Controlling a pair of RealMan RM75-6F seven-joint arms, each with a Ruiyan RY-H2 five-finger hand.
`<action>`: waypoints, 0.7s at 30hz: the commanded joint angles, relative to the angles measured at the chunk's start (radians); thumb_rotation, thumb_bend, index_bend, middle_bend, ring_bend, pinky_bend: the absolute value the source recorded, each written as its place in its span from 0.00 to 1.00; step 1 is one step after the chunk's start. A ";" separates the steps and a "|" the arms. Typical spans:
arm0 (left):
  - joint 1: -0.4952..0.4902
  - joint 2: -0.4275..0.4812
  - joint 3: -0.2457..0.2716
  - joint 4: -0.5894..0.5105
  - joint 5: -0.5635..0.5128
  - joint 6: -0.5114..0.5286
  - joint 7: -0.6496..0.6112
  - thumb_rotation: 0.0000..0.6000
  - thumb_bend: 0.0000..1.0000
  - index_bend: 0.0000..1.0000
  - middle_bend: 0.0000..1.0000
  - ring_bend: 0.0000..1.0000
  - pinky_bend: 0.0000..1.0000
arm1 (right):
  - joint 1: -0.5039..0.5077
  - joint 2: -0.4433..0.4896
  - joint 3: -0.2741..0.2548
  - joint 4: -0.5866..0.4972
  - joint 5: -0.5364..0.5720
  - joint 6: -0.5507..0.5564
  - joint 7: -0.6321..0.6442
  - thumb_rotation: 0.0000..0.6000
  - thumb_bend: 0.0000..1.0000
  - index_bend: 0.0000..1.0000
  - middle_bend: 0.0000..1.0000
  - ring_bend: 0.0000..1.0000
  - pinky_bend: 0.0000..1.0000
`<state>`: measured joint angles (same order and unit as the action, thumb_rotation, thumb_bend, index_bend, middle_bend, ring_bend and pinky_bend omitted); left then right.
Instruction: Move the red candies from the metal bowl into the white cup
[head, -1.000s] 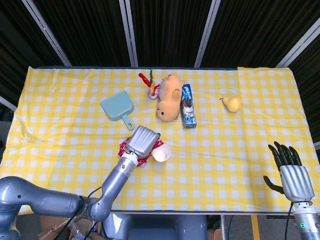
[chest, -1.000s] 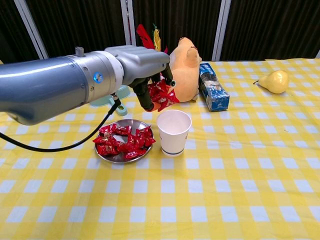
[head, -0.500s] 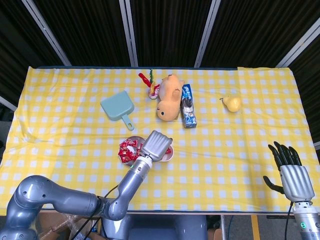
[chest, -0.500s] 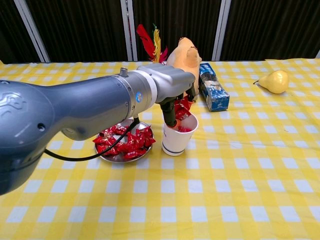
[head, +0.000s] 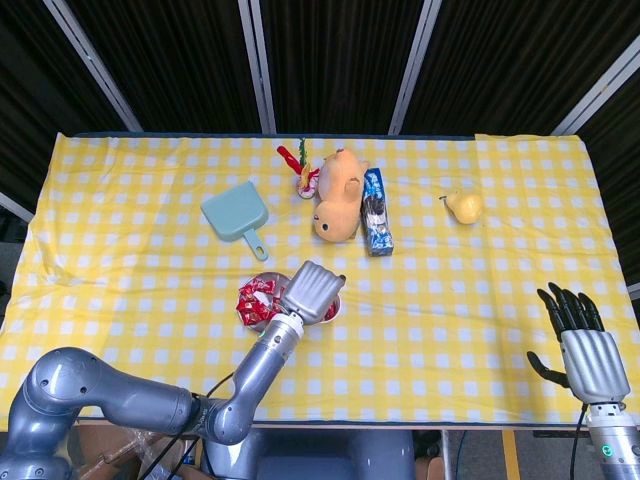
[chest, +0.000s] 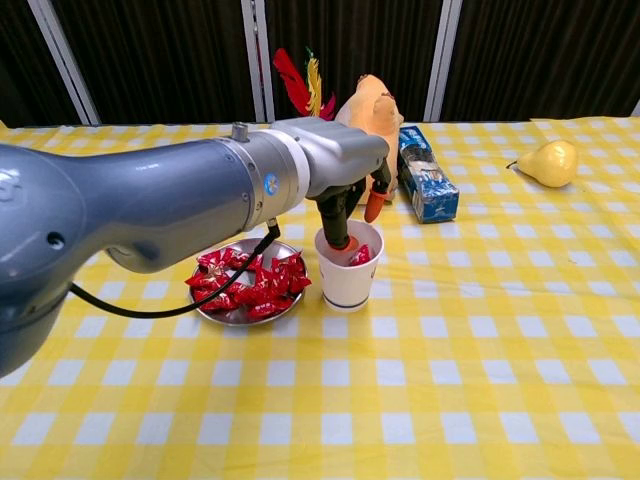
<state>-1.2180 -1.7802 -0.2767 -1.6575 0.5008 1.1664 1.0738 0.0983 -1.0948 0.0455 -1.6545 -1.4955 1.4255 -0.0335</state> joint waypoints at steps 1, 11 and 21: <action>0.010 0.021 0.005 -0.022 0.006 0.015 -0.009 1.00 0.33 0.41 0.57 0.86 0.94 | 0.000 -0.001 0.000 0.000 -0.001 0.001 -0.002 1.00 0.34 0.00 0.00 0.00 0.00; 0.081 0.118 0.036 -0.134 0.056 0.077 -0.075 1.00 0.25 0.28 0.34 0.85 0.94 | -0.004 -0.002 0.000 0.002 -0.004 0.010 -0.005 1.00 0.34 0.00 0.00 0.00 0.00; 0.158 0.205 0.129 -0.155 0.009 0.066 -0.099 1.00 0.21 0.25 0.27 0.85 0.94 | -0.005 -0.006 -0.001 0.001 -0.007 0.013 -0.015 1.00 0.34 0.00 0.00 0.00 0.00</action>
<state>-1.0673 -1.5798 -0.1586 -1.8214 0.5141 1.2428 0.9823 0.0938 -1.1008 0.0446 -1.6537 -1.5021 1.4380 -0.0487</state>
